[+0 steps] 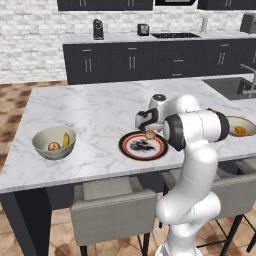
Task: Take the fruits from the plate on the dining counter and place two fruits in each bowl.
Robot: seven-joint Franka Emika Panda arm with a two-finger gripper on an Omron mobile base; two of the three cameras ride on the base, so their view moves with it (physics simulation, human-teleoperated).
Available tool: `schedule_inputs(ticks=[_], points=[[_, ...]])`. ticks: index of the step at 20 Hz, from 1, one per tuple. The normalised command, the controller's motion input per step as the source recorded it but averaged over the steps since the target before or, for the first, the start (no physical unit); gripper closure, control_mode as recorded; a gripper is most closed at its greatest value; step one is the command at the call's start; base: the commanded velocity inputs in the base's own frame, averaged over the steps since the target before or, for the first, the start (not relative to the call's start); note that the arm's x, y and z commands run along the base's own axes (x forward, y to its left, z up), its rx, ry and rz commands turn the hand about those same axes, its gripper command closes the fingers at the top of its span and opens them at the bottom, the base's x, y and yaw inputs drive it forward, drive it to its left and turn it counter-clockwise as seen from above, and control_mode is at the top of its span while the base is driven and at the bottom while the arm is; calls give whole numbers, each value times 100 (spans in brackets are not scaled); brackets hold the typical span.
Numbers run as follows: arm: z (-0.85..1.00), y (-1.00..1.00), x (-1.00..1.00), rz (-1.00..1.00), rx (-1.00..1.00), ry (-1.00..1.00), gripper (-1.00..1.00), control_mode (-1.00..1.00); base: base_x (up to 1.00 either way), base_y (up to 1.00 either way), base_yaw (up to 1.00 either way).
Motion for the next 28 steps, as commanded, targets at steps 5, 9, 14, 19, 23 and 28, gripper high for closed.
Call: schedule_inputs(ticks=[5, 9, 14, 19, 23, 28], points=[[-23, 0, 19, 0, 0, 0, -100, -100, 0, 0, 0], [-11, 0, 1, 0, 0, 3, -100, -100, 0, 0, 0], [-12, 0, 3, 0, 0, 2, -100, -100, 0, 0, 0], [-10, 0, 11, 0, 0, 3, -100, -100, 0, 0, 0], [-10, 0, 14, 0, 0, 2, -100, -100, 0, 0, 0], [-7, 0, 1, 0, 0, 5, -100, -100, 0, 0, 0]])
